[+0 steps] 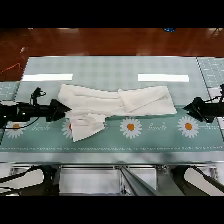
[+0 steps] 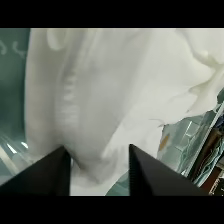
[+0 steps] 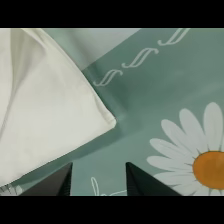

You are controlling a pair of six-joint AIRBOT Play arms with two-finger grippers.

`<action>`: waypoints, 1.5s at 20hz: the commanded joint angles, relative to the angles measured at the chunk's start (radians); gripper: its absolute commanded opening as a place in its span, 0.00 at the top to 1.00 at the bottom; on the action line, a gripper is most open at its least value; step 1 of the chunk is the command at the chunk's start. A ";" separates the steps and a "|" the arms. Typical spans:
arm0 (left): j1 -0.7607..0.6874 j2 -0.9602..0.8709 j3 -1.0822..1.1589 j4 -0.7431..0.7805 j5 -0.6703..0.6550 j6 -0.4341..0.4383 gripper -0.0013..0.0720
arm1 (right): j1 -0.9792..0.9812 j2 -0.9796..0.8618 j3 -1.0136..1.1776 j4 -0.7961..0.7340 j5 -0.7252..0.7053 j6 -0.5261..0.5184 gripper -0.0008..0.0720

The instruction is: Fold the shirts.

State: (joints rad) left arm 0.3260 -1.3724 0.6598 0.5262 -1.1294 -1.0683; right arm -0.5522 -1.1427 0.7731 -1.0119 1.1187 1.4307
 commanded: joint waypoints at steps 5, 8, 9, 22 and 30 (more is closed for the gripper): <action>-0.064 -0.026 0.022 -0.280 0.065 0.166 0.95 | -0.001 -0.016 -0.005 -0.120 -0.005 0.037 0.45; -0.064 -0.026 0.023 -0.280 0.063 0.166 0.95 | -0.001 -0.088 -0.006 -0.130 -0.008 0.049 0.45; -0.064 -0.026 0.023 -0.280 0.063 0.166 0.95 | -0.001 -0.113 -0.006 -0.103 -0.009 0.041 0.45; -0.065 -0.026 0.023 -0.280 0.065 0.167 0.95 | 0.105 -0.334 0.023 0.274 -0.111 -0.171 0.45; -0.035 0.000 0.151 -0.350 -0.076 0.156 0.95 | 0.260 -0.322 0.316 0.252 0.013 -0.138 0.96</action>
State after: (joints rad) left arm 0.2722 -1.3888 0.7330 0.2333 -1.1095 -0.9081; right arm -0.3214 -1.4860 0.9646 -0.7601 1.0237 1.2922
